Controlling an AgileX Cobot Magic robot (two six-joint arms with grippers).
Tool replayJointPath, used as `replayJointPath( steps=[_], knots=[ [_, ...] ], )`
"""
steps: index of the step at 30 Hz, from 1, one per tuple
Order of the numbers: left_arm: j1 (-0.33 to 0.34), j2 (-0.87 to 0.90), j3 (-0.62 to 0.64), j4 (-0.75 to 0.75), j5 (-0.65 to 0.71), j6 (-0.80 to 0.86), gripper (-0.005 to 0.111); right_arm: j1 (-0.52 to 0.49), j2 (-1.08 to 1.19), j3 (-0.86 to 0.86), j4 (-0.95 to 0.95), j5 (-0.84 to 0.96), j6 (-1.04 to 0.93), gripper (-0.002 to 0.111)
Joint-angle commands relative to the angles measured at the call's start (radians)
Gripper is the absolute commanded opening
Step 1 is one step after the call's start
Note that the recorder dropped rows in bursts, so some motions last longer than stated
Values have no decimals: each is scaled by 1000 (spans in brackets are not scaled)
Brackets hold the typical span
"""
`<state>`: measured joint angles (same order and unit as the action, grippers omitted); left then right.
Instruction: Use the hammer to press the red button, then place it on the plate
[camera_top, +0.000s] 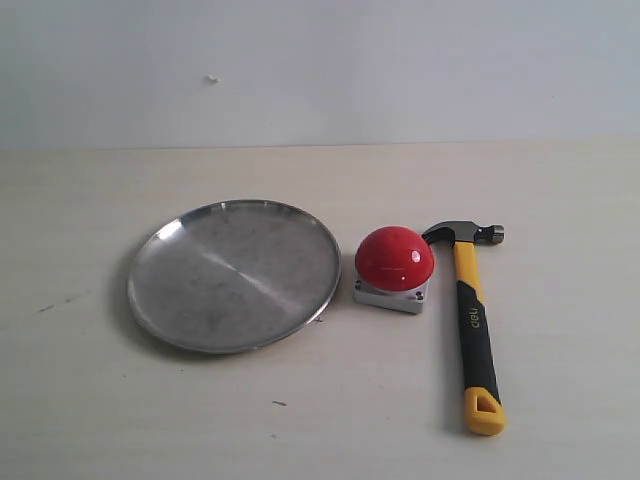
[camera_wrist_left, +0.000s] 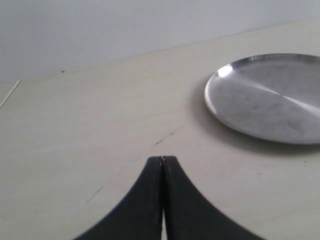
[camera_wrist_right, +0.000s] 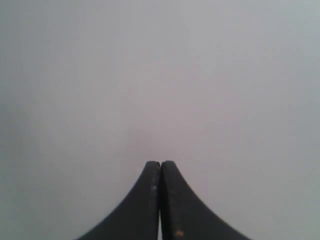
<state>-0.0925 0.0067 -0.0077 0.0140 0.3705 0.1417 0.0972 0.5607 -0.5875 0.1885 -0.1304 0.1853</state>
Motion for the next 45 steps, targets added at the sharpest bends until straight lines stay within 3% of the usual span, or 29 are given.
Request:
replayJointPath(
  steps=[1,9,12,20,30,35,45],
  knots=[
    [-1,-7,-7,1,-1,0,0,-4,297,-271,-13,424,-119,0],
    [-1,-7,-7,1,-1,0,0,-4,771,-538,9,921,-102,0],
    [-1,-7,-7,1,-1,0,0,-4,915,-581,65,1024,-115,0],
    [-1,-7,-7,1,-1,0,0,55,1161,-610,40,956,-53,0],
    [-1,-7,-7,1,-1,0,0,146,1411,-861,-143,1084,98,0],
    [-1,-7,-7,1,-1,0,0,148,1493,-949,-134,1092,128,1],
    [-1,-7,-7,1,-1,0,0,148,1566,-1014,-142,1104,139,26]
  ],
)
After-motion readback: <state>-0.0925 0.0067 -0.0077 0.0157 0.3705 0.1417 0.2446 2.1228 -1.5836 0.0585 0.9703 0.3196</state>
